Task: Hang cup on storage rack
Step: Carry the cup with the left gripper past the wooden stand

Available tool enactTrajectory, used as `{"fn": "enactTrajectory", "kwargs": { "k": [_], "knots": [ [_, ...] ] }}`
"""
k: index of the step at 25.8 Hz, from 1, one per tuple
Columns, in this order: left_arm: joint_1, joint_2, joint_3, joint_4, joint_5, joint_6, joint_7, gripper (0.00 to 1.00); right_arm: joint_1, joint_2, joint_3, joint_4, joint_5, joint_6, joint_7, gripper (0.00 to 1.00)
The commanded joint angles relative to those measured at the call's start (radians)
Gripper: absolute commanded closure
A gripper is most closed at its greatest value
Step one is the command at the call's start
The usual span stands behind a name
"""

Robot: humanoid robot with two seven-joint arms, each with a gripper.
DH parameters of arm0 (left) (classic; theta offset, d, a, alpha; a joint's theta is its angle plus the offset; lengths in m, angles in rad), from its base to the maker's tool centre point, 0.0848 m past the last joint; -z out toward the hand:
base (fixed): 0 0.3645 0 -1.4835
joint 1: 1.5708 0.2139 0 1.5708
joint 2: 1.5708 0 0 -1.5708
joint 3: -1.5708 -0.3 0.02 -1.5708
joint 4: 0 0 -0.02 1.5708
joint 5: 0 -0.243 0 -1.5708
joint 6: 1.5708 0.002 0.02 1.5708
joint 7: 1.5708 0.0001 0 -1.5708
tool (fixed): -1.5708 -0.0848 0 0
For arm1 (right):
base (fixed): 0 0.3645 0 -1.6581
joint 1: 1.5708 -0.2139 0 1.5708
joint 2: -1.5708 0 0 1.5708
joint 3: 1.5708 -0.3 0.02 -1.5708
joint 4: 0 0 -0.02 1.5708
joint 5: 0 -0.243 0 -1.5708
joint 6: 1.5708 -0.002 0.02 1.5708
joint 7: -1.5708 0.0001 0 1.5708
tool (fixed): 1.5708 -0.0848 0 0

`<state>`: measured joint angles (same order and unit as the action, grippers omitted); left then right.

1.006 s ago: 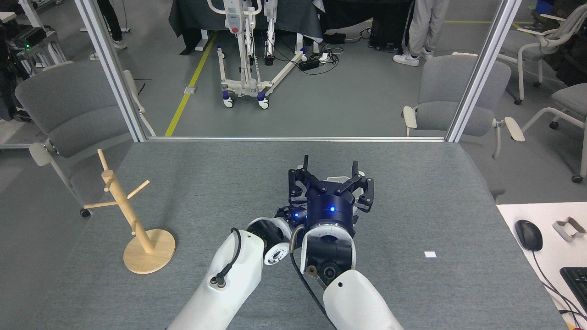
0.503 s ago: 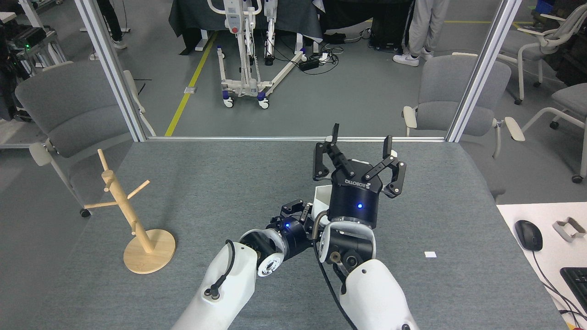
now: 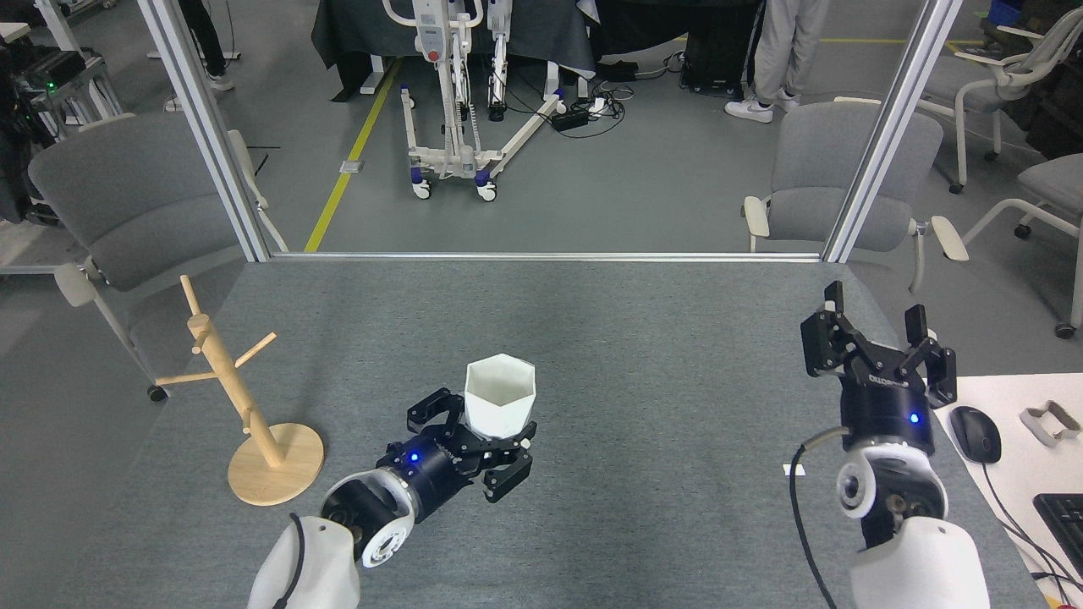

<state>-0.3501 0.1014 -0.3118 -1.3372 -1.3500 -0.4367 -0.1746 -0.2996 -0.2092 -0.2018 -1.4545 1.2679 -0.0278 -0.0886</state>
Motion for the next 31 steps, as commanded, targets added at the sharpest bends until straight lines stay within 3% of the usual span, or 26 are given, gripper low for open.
{"fn": "enactTrajectory", "kwargs": {
  "k": [1, 3, 7, 9, 13, 15, 19, 24, 27, 31],
  "knots": [
    [0.140, 0.063, 0.054, -0.183, 0.000, -0.005, 0.004, 1.00, 0.079, -0.052, -0.103, 0.109, -0.004, -0.208, -0.033, 0.00],
    [0.204, 0.087, 0.092, -0.258, 0.002, -0.011, 0.007, 1.00, 0.111, -0.055, -0.107, 0.129, 0.041, -0.208, -0.071, 0.00],
    [0.319, 0.118, 0.215, -0.353, 0.002, -0.077, 0.035, 1.00, 0.152, -0.030, -0.107, 0.138, 0.205, -0.199, -0.220, 0.00],
    [0.378, 0.118, 0.307, -0.385, 0.002, -0.140, 0.056, 1.00, 0.174, -0.016, -0.099, 0.138, 0.238, -0.179, -0.261, 0.00],
    [0.447, 0.116, 0.513, -0.392, 0.002, -0.277, 0.096, 1.00, 0.201, -0.015, -0.093, 0.140, 0.237, -0.172, -0.243, 0.00],
    [0.474, 0.110, 0.619, -0.392, 0.002, -0.349, 0.112, 1.00, 0.201, -0.015, -0.088, 0.140, 0.235, -0.172, -0.169, 0.00],
    [0.503, 0.093, 0.778, -0.392, 0.003, -0.349, 0.116, 1.00, 0.191, -0.018, -0.076, 0.120, 0.228, -0.173, -0.023, 0.00],
    [0.517, 0.083, 0.898, -0.392, 0.005, -0.349, 0.116, 1.00, 0.155, 0.019, -0.067, 0.108, 0.220, -0.107, 0.006, 0.00],
    [0.496, 0.072, 0.913, -0.369, -0.018, -0.344, 0.113, 1.00, 0.143, 0.017, -0.065, 0.072, 0.183, -0.078, 0.064, 0.00],
    [0.378, 0.077, 0.909, -0.277, -0.106, -0.192, 0.113, 1.00, 0.120, 0.043, -0.027, 0.057, 0.180, -0.080, 0.145, 0.00]
  ]
}}
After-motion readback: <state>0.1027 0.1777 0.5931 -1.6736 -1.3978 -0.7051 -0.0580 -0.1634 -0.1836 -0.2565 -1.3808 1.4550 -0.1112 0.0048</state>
